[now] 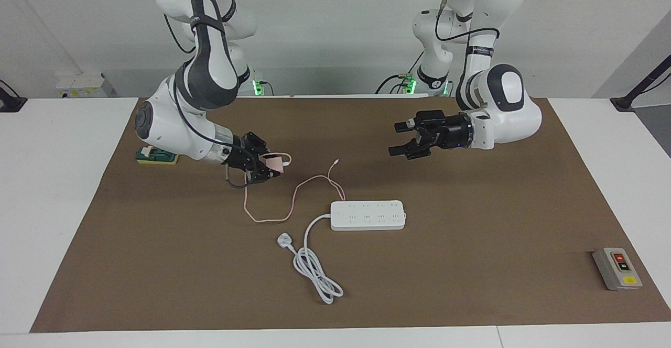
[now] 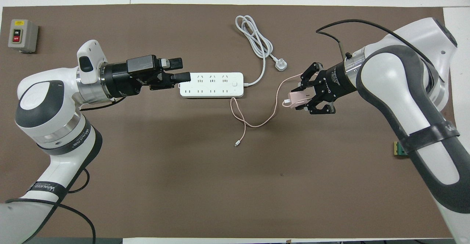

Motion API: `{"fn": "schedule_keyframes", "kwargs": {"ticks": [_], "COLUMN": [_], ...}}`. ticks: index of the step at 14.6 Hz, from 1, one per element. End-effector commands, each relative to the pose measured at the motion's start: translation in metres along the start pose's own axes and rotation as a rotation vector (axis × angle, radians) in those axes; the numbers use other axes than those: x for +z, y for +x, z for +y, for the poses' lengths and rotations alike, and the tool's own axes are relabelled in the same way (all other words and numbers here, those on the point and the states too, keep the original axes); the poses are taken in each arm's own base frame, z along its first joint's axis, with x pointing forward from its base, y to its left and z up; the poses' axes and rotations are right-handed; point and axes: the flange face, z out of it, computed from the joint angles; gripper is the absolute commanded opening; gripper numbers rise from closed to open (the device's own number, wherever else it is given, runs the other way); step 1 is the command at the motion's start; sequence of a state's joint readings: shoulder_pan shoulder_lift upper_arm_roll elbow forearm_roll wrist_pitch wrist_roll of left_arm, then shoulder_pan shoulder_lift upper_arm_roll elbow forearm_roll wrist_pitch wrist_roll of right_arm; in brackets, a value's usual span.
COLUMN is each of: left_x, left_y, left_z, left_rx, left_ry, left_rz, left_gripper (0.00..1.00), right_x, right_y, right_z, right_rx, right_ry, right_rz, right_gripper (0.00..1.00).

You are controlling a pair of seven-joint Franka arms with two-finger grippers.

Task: Plug charger into power strip
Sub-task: 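Lift the charger with the right gripper while the left gripper reaches the strip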

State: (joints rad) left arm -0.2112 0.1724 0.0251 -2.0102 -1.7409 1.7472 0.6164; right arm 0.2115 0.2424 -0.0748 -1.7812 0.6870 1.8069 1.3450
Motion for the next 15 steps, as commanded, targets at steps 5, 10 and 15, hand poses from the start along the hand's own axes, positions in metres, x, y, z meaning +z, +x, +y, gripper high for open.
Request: {"fn": "schedule_keyframes", "kwargs": {"ticks": [5,10,15], "left_x": [0.033,0.08,0.087], "left_y": [-0.01,-0.028,-0.03], "left_z": [-0.037,-0.053,-0.051], "left_rx": [0.038,0.059,0.059], "left_ry": [-0.024,0.068,0.05], "left_rz": [-0.032,-0.017,-0.014], "left_gripper": [1.0,1.0,1.0], "right_x": [-0.01,0.012,0.035], "right_y": [-0.057,-0.097,-0.134], "right_z": [0.016,0.019,0.019], "right_rx": [0.022,0.027,0.035], "right_ry": [0.045,0.057,0.107], "right_rz": [-0.012,-0.046,-0.042], "right_gripper": [0.0,0.0,0.0]}}
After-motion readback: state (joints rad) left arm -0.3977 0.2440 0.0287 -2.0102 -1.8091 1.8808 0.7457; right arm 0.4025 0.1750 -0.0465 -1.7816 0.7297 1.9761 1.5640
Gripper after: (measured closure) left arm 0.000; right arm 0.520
